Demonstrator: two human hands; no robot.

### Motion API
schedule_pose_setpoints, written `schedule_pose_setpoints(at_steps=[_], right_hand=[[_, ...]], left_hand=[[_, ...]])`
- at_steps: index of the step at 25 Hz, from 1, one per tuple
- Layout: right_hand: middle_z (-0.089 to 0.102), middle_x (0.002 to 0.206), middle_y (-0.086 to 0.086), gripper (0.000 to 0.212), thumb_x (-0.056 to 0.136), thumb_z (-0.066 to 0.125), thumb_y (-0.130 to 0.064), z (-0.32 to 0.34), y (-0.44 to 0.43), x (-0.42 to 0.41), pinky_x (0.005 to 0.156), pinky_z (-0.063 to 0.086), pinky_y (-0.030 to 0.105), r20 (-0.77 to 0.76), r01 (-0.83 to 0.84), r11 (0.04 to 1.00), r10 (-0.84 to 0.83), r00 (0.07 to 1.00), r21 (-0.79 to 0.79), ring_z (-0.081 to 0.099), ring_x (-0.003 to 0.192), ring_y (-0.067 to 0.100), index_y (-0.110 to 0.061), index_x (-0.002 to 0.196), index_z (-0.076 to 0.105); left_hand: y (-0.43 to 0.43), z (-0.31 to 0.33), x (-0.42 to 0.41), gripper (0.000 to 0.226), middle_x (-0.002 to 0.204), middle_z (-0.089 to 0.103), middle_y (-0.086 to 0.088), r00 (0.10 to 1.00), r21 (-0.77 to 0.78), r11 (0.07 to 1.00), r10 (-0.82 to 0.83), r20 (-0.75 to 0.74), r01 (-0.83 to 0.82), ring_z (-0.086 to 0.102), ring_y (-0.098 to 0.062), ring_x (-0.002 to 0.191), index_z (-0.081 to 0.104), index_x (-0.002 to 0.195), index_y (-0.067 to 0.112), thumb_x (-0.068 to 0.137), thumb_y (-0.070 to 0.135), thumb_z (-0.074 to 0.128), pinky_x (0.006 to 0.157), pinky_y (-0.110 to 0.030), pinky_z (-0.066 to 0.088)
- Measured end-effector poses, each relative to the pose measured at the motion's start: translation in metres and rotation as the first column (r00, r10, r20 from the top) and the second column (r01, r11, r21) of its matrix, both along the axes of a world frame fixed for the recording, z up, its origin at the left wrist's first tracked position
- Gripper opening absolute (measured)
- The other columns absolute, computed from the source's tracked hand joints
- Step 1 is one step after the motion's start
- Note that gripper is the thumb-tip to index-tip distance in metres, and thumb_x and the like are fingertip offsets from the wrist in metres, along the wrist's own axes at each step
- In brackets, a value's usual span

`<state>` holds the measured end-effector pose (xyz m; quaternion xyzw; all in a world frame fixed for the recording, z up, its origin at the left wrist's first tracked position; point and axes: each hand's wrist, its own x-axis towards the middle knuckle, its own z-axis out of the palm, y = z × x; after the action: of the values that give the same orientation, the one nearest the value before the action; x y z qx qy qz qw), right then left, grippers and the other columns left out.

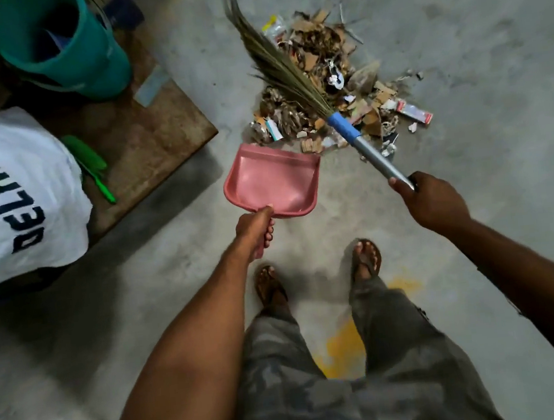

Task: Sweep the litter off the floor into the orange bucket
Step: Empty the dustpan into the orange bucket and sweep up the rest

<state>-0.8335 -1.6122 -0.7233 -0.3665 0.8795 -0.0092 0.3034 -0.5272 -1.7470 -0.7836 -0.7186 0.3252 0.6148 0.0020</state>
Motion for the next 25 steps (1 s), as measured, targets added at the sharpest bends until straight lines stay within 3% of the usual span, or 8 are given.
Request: schedule_pose_setpoints(at_steps=[7, 14, 21, 25], right_hand=[[0.058, 0.076, 0.009, 0.053, 0.1, 0.037, -0.067, -0.151, -0.054, 0.02, 0.064, 0.044, 0.038, -0.071, 0.046, 0.999, -0.046, 0.996, 0.0, 0.055, 0.071, 0.032, -0.019, 0.092, 0.056], [0.064, 0.085, 0.014, 0.053, 0.099, 0.035, -0.07, -0.313, -0.082, -0.033, 0.065, 0.045, 0.039, -0.169, 0.155, 0.985, -0.165, 0.972, -0.075, 0.061, 0.078, 0.037, -0.023, 0.099, 0.058], [0.069, 0.087, 0.009, 0.045, 0.097, 0.05, -0.063, -0.403, -0.084, -0.081, 0.07, 0.053, 0.039, -0.069, 0.106, 0.987, -0.114, 0.991, -0.117, 0.059, 0.074, 0.027, -0.022, 0.089, 0.065], [0.067, 0.075, 0.008, 0.038, 0.096, 0.056, -0.061, -0.428, -0.073, -0.086, 0.049, 0.051, 0.034, 0.015, 0.172, 0.971, -0.172, 0.985, -0.169, 0.062, 0.056, 0.021, -0.026, 0.094, 0.07]], left_hand=[[-0.081, -0.174, 0.024, 0.032, 0.05, 0.051, 0.001, 0.993, -0.002, 0.994, -0.109, 0.045, 0.109, 0.04, -0.01, 0.035, 0.06, 0.071, 0.013, 0.097, 0.032, 0.063, 0.036, -0.017, 0.029], [-0.16, -0.357, 0.02, 0.037, 0.046, 0.042, 0.003, 0.977, 0.002, 0.978, -0.209, 0.049, 0.209, 0.034, -0.009, 0.034, 0.054, 0.065, 0.016, 0.099, 0.032, 0.057, 0.038, -0.018, 0.022], [-0.247, -0.429, -0.09, 0.04, 0.048, 0.039, 0.004, 0.919, -0.136, 0.913, -0.393, -0.044, 0.384, 0.032, -0.01, 0.04, 0.051, 0.07, 0.016, 0.105, 0.036, 0.051, 0.037, -0.021, 0.022], [-0.267, -0.457, -0.147, 0.041, 0.048, 0.04, 0.005, 0.892, -0.205, 0.888, -0.439, -0.106, 0.412, 0.033, -0.008, 0.038, 0.052, 0.072, 0.017, 0.106, 0.038, 0.05, 0.035, -0.02, 0.023]])
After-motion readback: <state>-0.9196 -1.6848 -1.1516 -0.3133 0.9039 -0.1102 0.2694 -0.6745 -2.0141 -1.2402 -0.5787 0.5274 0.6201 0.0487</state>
